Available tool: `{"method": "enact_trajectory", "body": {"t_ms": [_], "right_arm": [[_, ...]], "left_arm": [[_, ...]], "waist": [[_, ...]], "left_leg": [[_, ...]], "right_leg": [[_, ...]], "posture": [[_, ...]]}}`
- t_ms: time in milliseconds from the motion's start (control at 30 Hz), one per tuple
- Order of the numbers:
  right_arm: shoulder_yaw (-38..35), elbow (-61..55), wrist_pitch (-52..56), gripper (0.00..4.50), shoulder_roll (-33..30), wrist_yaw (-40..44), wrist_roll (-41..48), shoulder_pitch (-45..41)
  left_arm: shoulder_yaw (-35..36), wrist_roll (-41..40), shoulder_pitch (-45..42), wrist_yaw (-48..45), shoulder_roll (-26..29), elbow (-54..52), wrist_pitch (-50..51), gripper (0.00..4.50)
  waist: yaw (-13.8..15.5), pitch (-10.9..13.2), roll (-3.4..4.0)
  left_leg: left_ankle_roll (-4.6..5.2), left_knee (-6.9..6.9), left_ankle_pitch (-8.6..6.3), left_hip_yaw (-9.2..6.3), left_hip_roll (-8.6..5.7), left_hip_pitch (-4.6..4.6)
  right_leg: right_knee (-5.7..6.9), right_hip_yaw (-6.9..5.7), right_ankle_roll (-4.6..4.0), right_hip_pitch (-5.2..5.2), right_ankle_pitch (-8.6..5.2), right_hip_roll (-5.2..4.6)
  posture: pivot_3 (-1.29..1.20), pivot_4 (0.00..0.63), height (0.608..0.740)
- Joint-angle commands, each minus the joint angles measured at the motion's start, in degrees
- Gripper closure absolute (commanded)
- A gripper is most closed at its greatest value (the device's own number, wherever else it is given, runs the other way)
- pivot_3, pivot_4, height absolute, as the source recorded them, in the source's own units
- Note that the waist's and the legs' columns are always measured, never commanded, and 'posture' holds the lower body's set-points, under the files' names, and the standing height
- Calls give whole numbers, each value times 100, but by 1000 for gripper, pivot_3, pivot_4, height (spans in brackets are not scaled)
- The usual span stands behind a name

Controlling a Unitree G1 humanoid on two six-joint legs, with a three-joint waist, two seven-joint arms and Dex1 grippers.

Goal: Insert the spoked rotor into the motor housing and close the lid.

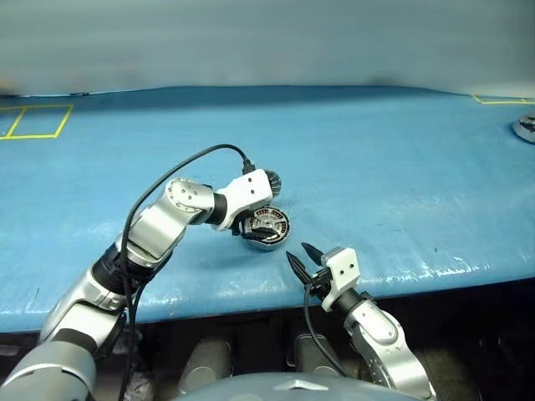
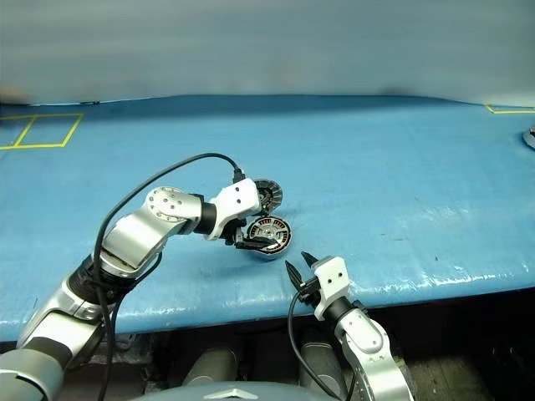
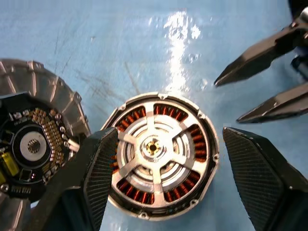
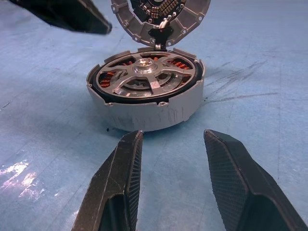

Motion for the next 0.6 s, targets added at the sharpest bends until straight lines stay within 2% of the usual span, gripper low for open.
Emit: {"method": "enact_trajectory", "body": {"t_ms": [33,133,233,400,500,600], "right_arm": [[-105,-284,-8,2371,-46,38,119,-47],[-332,-397,36,2371,-86,-40,182,-119],[-554,-554,225,2371,-129,-112,277,-217],[-425,-805,416,2371,-144,-79,285,-338],[-139,-825,452,2371,-65,-87,209,-377],[94,-811,460,2371,10,-125,151,-372]], "left_arm": [[540,-443,123,-76,112,-511,226,1102],[830,-793,560,-94,283,-905,456,1818],[1211,-1221,1340,102,251,-1330,703,2882],[2068,-1521,3243,273,151,-1364,-211,4486],[2556,-1337,3906,438,56,-696,-1149,4486],[2894,-1260,3806,622,-54,182,-1693,4486]], "waist": [[-3,0,0],[-11,-1,2],[4,-1,2],[9,-2,5],[47,-2,5],[103,-2,6]], "left_leg": [[-1,0,0,0,1,0],[-3,-2,1,0,2,0],[-3,-3,1,1,1,1],[-5,-9,0,2,7,3],[-8,-8,1,-3,9,4],[-11,-4,9,-9,8,5]], "right_leg": [[0,0,0,0,0,-1],[0,3,-2,-2,0,-5],[-1,7,-9,-1,5,-8],[-2,12,-35,-6,11,-14],[0,2,-68,-5,-9,-18],[0,-13,-55,-5,-18,-21]], "posture": [[0,150,740],[0,150,740],[0,150,740],[0,150,740],[0,150,740],[0,150,740]]}}
